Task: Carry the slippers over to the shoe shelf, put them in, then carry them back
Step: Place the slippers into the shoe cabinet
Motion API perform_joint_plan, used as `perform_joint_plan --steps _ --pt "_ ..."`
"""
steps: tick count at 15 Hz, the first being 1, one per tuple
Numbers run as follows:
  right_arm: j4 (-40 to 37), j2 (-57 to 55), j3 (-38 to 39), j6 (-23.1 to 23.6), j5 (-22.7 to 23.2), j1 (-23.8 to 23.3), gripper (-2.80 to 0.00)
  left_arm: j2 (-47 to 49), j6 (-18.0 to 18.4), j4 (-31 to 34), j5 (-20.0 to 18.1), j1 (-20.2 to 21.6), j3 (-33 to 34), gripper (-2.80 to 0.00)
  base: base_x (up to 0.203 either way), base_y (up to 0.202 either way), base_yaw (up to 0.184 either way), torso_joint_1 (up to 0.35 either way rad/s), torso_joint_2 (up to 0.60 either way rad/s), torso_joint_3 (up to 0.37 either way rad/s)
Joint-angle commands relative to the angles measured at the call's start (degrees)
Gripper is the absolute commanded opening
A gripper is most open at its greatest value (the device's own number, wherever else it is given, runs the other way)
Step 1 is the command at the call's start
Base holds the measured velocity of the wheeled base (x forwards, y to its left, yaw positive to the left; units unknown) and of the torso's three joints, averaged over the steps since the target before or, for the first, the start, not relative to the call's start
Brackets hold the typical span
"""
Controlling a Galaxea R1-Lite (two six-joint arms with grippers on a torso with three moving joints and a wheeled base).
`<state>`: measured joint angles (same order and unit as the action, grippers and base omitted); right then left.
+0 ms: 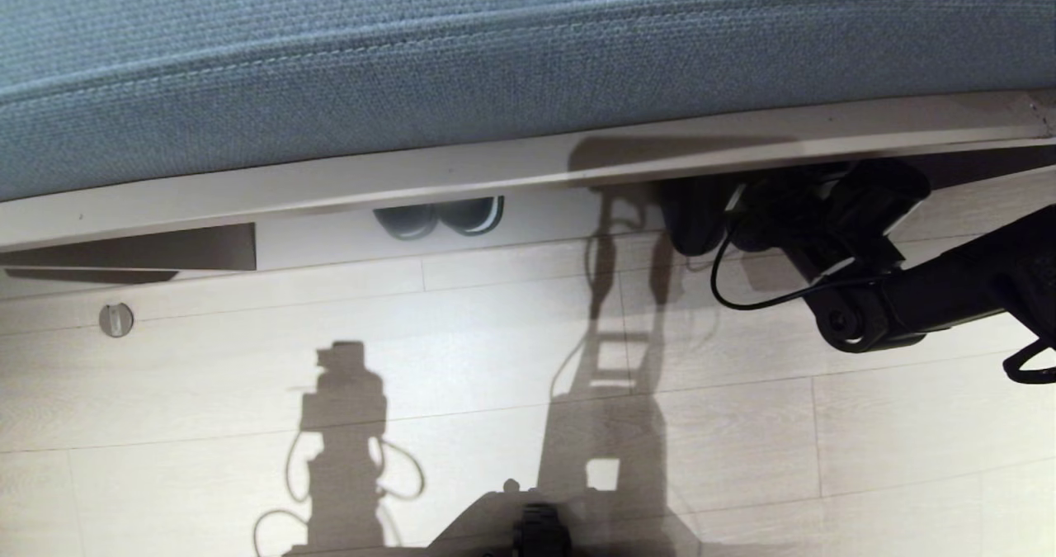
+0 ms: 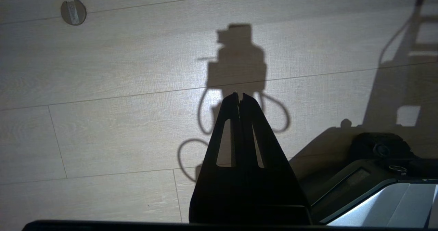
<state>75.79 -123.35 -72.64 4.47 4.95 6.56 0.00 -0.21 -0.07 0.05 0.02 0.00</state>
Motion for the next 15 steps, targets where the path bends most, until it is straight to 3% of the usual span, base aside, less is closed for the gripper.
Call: perform_joint_plan --steps 1,9,15 --pt "0.5 -0.9 -0.5 0.0 0.1 0.0 0.0 0.0 -0.1 0.0 0.0 0.0 0.0 -2.8 0.0 0.0 0.0 0.0 0.0 0.0" --pt "0.5 -1.0 -0.1 0.0 -0.6 0.1 0.0 0.0 -0.1 0.0 0.0 0.0 0.0 -2.8 0.0 0.0 0.0 0.0 0.0 0.0" --pt "5.2 4.6 10.5 0.0 -0.1 0.3 0.0 0.0 -0.1 0.0 0.0 0.0 0.0 -2.8 0.0 0.0 0.0 0.0 0.0 0.0"
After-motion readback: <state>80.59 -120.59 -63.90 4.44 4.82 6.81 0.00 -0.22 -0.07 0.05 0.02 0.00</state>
